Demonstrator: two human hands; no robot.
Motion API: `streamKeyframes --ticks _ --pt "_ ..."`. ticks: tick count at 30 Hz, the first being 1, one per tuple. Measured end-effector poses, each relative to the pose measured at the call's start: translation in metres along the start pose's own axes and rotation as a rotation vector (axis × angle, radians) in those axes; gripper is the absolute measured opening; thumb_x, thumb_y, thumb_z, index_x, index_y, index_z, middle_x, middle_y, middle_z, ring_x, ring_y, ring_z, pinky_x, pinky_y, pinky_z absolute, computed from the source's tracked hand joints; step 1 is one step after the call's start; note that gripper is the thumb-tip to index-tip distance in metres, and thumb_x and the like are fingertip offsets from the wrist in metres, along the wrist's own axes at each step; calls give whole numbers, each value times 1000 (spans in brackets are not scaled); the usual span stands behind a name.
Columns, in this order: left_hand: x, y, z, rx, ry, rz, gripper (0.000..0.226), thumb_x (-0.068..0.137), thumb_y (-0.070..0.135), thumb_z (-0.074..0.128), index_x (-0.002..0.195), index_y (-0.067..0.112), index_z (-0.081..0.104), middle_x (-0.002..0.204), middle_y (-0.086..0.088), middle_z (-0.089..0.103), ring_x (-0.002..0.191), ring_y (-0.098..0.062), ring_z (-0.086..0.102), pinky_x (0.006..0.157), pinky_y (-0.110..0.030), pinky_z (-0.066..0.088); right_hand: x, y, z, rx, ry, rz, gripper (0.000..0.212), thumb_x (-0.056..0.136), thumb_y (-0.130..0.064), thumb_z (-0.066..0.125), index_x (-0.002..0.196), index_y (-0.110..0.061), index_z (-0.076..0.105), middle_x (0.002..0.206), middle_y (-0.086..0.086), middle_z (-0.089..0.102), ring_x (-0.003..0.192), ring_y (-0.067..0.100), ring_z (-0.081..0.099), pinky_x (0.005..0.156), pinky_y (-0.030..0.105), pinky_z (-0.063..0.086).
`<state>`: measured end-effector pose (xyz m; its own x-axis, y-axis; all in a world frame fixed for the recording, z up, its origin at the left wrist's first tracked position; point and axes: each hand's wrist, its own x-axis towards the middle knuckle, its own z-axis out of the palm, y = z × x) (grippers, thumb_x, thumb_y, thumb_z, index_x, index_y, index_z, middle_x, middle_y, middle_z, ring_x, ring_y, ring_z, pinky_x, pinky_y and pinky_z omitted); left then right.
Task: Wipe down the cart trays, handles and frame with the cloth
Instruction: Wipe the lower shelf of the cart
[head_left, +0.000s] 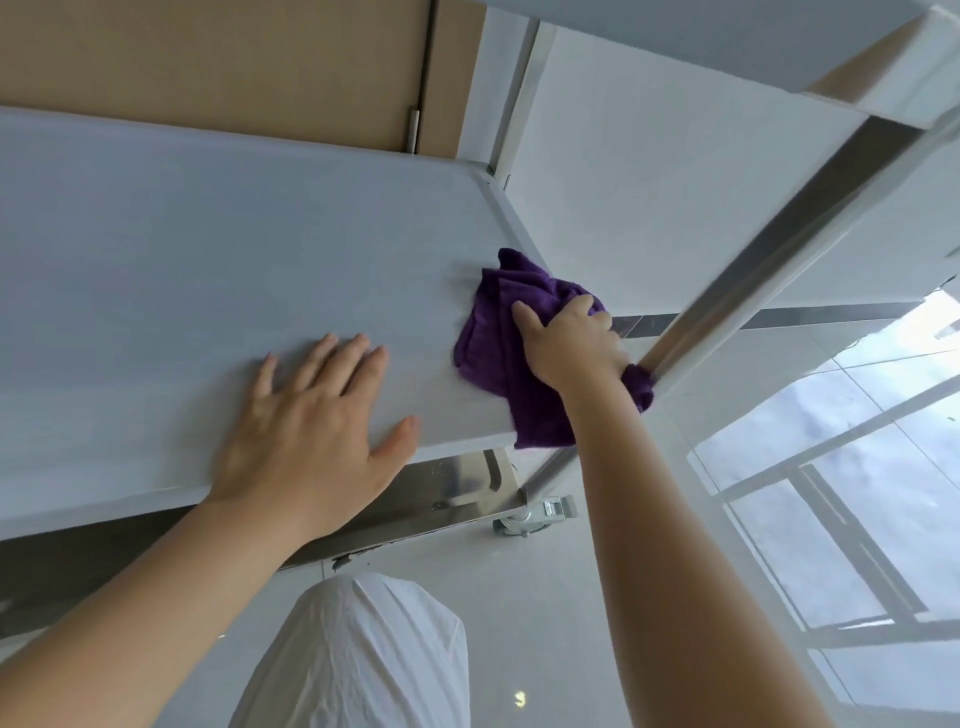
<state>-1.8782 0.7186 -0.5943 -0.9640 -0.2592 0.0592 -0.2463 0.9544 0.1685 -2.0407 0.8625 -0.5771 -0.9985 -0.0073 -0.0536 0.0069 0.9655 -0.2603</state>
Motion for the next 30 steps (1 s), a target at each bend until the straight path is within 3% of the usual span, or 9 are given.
streamKeyframes --ticks 3,7,9,14,19,27,30 --pt "0 1 -3 -17 -33 2 77 79 59 18 135 16 49 143 -2 45 133 -22 39 104 -54 28 22 -4 0 50 -43 21 71 90 -65 32 136 -10 33 134 15 44 122 37 44 96 48 36" --pt "4 0 -6 -83 -81 -44 94 63 65 -8 148 31 11 157 13 3 143 -7 0 114 -42 3 43 -6 5 22 -8 -67 66 92 -63 32 129 -9 39 126 14 51 115 35 50 82 39 37" --pt "6 3 -7 -106 -98 -69 94 59 64 -11 147 35 5 156 17 -3 142 -5 -6 114 -39 0 54 -8 6 24 -5 -128 64 92 -61 33 127 -7 40 124 15 53 114 35 51 77 37 32" --pt "5 2 -6 -91 -7 -82 85 68 61 -3 143 34 25 154 15 17 141 -8 10 111 -40 9 79 -18 10 42 -10 -190 65 92 -60 34 127 -5 41 122 13 56 111 32 53 76 34 34" --pt "4 -3 6 -40 102 -18 60 83 51 29 121 16 60 130 -4 58 121 -26 53 94 -54 39 106 -35 14 51 -50 -208 66 92 -60 36 129 -6 41 122 11 57 110 31 54 76 33 35" --pt "4 2 11 -17 188 -4 57 81 48 35 114 13 64 122 -6 62 113 -26 58 91 -52 43 158 -66 18 28 -49 -281 64 94 -57 34 128 -5 45 117 12 59 104 31 55 75 33 36" --pt "4 0 13 -11 173 -13 57 81 48 34 116 14 64 123 -5 62 114 -25 58 91 -52 43 173 -75 16 134 -108 -363 61 94 -53 40 132 -5 43 124 14 56 110 31 53 86 34 38"
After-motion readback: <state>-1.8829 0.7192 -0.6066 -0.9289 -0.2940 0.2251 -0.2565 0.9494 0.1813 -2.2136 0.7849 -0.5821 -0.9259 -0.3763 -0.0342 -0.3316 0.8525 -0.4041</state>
